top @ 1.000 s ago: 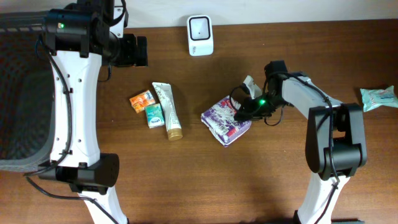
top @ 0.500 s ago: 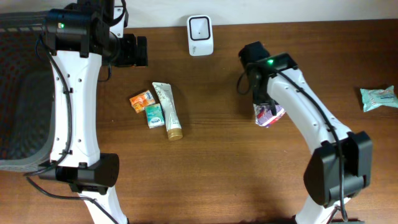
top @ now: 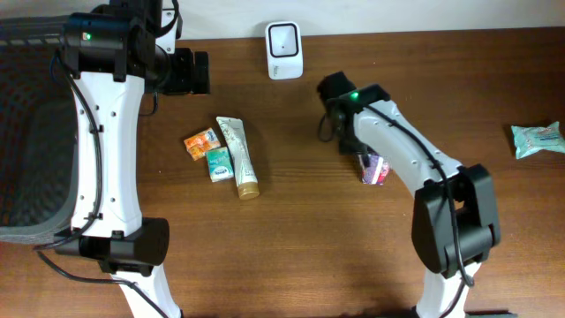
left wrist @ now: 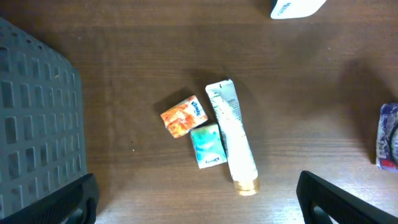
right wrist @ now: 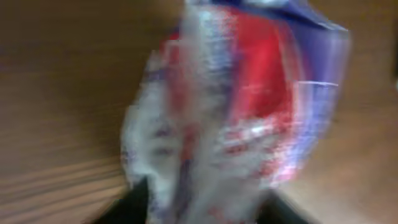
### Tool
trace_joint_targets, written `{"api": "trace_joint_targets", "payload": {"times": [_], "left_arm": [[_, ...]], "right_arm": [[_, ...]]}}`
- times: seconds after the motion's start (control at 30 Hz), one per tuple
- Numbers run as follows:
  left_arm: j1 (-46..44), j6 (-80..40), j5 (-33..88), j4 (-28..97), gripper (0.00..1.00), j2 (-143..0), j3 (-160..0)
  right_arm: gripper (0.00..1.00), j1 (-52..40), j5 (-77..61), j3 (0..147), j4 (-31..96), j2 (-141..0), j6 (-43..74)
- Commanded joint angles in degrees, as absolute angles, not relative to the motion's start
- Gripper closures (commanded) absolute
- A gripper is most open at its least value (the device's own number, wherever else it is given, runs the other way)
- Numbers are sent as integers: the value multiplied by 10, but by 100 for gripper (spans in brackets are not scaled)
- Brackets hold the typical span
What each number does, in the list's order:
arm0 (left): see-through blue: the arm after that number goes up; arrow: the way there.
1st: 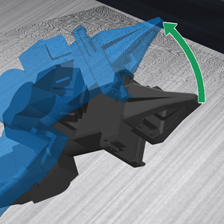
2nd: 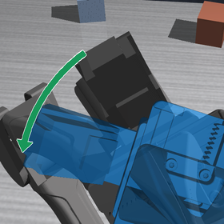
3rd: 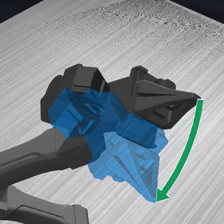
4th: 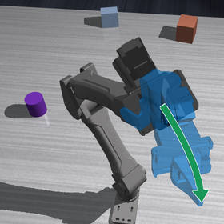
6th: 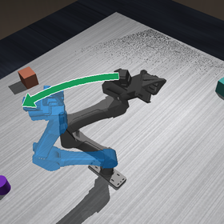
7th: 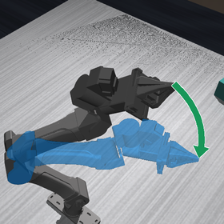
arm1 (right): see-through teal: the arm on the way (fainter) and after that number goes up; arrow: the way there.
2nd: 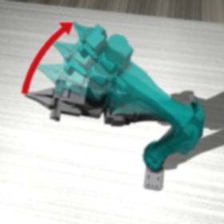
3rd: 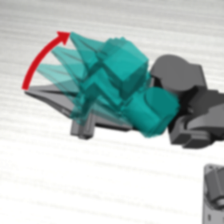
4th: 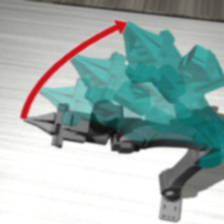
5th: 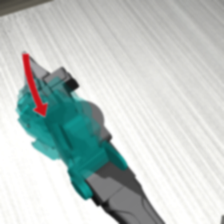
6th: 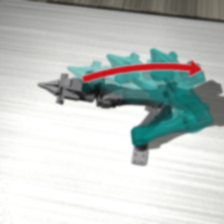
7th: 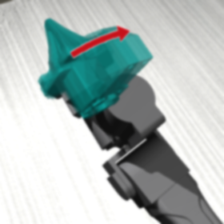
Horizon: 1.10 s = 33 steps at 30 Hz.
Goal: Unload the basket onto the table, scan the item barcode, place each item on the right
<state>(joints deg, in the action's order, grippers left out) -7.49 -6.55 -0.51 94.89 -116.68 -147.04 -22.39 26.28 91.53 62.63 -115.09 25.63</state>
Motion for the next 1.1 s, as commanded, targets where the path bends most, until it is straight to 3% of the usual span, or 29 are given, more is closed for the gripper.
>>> {"api": "trace_joint_targets", "payload": {"times": [0.0,0.13,0.37,0.5,0.6,0.9,0.93,1.0,1.03,1.07], "left_arm": [[-77,-68,-9,948,1,-1167,-1470],[-77,-68,-9,948,1,-1167,-1470],[-77,-68,-9,948,1,-1167,-1470],[-77,-68,-9,948,1,-1167,-1470],[-77,-68,-9,948,1,-1167,-1470],[-77,-68,-9,948,1,-1167,-1470],[-77,-68,-9,948,1,-1167,-1470],[-77,-68,-9,948,1,-1167,-1470],[-77,-68,-9,948,1,-1167,-1470],[-77,-68,-9,948,1,-1167,-1470]], "right_arm": [[29,-262,147,915,591,-1158,253],[19,-274,2,968,594,-1157,227],[1,-178,-21,1064,664,-1158,193],[13,-63,-162,1049,672,-1161,73],[29,0,-251,1014,669,-1175,0],[32,23,-359,821,497,-1207,-21],[42,23,-379,805,478,-1207,-21],[85,23,-425,788,451,-1207,-20],[96,22,-441,788,440,-1207,-7],[96,22,-455,789,428,-1207,10]]}}
